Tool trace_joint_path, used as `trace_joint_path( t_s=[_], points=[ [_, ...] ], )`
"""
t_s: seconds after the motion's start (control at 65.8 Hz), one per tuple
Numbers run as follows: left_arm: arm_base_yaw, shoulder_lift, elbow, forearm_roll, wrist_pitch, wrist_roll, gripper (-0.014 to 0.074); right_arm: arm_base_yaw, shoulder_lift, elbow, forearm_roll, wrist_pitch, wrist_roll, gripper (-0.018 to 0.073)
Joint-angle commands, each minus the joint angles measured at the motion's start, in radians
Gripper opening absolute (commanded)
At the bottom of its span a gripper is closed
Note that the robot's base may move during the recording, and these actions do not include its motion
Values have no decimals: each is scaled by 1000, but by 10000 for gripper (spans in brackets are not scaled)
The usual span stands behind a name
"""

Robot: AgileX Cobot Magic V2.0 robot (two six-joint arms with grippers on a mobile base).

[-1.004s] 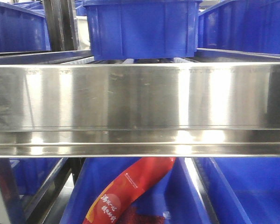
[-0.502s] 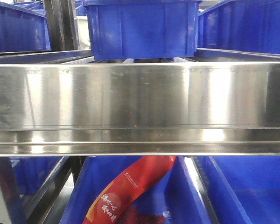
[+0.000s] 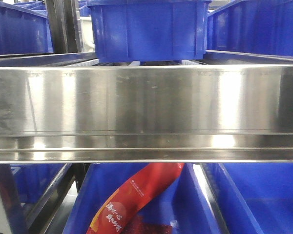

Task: Stack two boxes on right shelf middle
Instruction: 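Raise the box stack above the middle shelf's front rail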

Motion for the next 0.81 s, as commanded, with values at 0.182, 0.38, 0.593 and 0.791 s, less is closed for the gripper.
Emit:
trace_joint_path(
  t_s=[0.182, 0.38, 0.593, 0.791],
  points=[
    [-7, 3, -14, -32, -2, 3, -111, -1, -9, -12, 17, -15, -14, -154],
    [-7, 115, -14, 11, 92, 3, -111, -1, 50, 3, -8, 55, -14, -154],
    [-7, 207, -5, 45, 92, 3, -111, -1, 139, 45, -8, 106, -14, -154],
    [-7, 240, -5, 40, 92, 3, -87, -1, 186, 44, -10, 117, -14, -105]
  ],
)
